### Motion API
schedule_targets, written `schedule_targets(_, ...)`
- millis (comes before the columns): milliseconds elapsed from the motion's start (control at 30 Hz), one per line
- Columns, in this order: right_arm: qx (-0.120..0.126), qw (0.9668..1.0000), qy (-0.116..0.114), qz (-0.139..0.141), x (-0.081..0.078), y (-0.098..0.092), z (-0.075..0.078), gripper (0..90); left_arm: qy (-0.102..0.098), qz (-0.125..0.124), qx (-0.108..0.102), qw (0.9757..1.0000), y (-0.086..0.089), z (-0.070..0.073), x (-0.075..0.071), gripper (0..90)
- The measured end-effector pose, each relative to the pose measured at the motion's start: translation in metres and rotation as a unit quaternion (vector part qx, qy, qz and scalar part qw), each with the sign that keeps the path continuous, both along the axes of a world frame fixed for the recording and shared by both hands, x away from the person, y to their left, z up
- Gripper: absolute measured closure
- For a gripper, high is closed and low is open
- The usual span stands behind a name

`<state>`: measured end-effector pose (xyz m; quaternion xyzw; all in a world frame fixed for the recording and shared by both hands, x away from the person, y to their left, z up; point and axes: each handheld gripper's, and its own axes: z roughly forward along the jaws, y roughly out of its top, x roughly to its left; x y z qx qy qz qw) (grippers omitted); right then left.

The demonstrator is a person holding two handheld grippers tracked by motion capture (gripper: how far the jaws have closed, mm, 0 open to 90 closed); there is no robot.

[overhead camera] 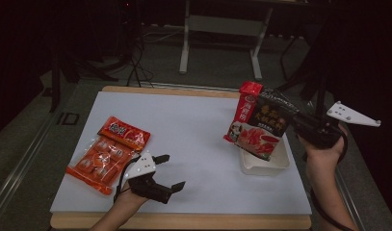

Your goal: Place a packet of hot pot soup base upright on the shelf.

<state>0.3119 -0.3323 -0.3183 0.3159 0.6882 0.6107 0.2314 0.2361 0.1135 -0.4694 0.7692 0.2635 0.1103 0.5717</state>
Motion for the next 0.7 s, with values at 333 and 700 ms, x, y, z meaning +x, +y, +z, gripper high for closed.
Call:
schedule_targets(333,-0.02,0.9995,0.0,-0.024,0.031,-0.027,0.001,76.7,0.015,0.015,-0.02,0.9996,0.013,-0.02,-0.006,1.5)
schedule_targets(700,-0.051,0.9973,0.018,-0.049,0.052,-0.038,-0.014,76.6,-0.002,0.011,-0.019,0.9998,0.014,-0.029,-0.012,1.5)
